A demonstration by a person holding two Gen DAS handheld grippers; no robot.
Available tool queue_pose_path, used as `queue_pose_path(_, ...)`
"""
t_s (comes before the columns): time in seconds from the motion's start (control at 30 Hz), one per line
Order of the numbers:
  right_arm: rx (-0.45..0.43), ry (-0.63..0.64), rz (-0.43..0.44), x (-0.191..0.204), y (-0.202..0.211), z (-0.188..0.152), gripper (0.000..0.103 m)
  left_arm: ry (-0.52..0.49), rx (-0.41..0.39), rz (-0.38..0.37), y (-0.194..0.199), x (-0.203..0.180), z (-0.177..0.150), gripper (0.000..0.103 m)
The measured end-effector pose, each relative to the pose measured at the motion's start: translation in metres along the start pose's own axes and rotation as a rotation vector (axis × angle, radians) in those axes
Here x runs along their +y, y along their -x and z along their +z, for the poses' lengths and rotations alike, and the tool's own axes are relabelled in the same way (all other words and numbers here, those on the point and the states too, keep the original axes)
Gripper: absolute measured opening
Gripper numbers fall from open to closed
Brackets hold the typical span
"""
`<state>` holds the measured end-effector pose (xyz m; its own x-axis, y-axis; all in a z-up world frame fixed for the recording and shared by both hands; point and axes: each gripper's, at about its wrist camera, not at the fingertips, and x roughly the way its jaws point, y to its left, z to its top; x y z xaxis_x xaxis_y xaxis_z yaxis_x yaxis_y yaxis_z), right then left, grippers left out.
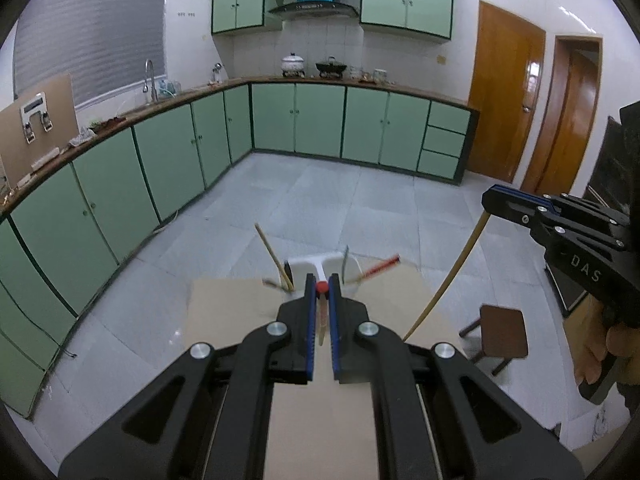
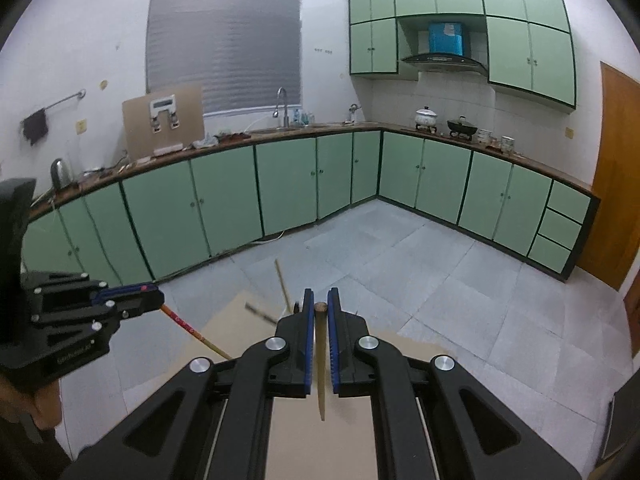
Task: Organize utensils
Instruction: 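Carry both held chopsticks up and over to the white holder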
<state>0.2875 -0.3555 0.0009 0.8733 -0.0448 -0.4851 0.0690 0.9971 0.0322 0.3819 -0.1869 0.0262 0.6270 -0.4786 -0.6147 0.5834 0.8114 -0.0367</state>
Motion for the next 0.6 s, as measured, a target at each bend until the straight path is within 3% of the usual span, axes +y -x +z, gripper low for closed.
queue_pose_path(0.33, -0.03, -0.07, -0.034, -0.024, -0.066, 0.047, 0.007, 0.031, -0.04, 0.026, -0.059, 0.016, 0.051, 0.005)
queue_pose_path(0.6, -0.045, -0.114, -0.057, -0.039, -0.131, 0.046, 0.007, 0.069, -0.001, 0.035, -0.133, 0.032, 0.058, 0.005)
